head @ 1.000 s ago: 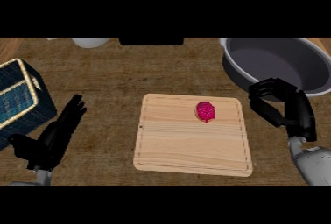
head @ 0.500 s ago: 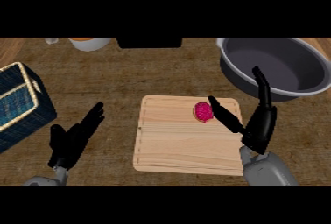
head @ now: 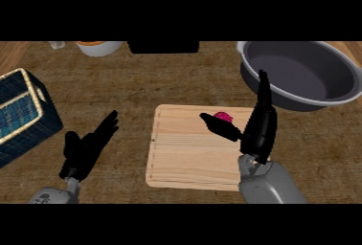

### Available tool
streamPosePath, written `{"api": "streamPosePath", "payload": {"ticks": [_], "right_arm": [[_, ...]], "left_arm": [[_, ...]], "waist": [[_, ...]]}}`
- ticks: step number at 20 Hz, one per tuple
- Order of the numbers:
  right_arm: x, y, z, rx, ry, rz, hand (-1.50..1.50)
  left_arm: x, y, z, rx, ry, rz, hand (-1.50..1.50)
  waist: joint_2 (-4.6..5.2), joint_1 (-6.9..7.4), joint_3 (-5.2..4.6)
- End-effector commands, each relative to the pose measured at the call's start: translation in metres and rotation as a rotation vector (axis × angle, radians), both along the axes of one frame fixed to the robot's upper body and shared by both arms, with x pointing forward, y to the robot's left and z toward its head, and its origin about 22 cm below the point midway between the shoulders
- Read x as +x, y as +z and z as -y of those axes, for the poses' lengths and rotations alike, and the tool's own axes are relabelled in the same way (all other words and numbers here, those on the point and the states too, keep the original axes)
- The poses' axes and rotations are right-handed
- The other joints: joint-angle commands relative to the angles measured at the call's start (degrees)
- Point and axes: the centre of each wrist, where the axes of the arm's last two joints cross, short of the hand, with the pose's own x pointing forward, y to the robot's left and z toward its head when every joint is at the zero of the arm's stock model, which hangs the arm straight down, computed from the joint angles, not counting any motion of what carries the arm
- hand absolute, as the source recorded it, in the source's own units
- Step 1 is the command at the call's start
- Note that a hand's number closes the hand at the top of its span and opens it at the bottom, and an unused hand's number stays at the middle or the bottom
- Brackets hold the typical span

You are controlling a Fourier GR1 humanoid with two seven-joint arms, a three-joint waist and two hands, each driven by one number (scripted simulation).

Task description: Pick the cupcake from the cutting board and place it in the pot

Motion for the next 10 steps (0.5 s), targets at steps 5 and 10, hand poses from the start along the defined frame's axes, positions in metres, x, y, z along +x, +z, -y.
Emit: {"api": "streamPosePath", "payload": {"ticks": [5,10], "right_arm": [[0.026,0.028,0.001,0.142,-0.033,-0.303,-1.5],[0.024,-0.003,0.004,0.115,0.081,-0.517,-1.5]], "left_arm": [[0.01,0.0,0.017,0.009,-0.017,0.01,0.0],[0.014,0.005,0.012,-0.003,-0.011,0.009,0.0]], "waist": [[0.54,1.39,0.27],[0.6,1.52,0.3]]}}
